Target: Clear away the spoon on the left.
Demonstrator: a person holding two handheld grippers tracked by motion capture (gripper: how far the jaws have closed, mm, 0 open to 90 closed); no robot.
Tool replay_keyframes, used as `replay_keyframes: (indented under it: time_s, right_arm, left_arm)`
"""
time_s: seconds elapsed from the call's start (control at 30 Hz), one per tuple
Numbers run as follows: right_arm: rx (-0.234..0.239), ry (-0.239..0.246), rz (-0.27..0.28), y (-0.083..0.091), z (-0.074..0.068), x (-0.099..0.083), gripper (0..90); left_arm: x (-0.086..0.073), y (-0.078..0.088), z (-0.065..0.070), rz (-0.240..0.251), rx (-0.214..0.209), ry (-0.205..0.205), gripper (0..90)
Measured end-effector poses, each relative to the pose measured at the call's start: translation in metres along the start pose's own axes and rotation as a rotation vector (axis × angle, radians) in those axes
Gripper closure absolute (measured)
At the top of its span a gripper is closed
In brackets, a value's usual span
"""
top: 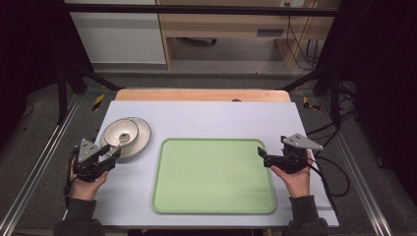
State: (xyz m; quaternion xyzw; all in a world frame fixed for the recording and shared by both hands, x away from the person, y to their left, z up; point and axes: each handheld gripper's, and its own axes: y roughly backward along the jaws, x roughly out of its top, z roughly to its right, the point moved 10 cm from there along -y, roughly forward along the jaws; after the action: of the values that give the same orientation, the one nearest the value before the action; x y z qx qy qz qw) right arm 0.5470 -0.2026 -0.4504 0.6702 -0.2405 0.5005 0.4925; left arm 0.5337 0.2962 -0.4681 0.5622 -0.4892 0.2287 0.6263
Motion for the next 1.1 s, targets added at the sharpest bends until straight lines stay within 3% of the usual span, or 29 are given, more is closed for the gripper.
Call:
replay_keyframes:
  time_s: [0.2, 0.6, 1.1]
  right_arm:
    - [0.002, -0.004, -0.003, -0.0004, -0.0008, -0.0005, 6.6]
    - [0.002, -0.001, -0.010, -0.0011, -0.0009, -0.0014, 6.6]
    - [0.001, 0.000, -0.019, -0.0022, -0.0010, -0.0028, 6.5]
  left_arm:
    - [0.0003, -0.0010, 0.0018, -0.006, 0.013, -0.012, 64.3]
    - [0.0015, 0.0005, 0.0023, -0.009, 0.020, 0.008, 76.6]
    - [0.0027, 0.0048, -0.0015, 0.001, 0.044, 0.017, 83.8]
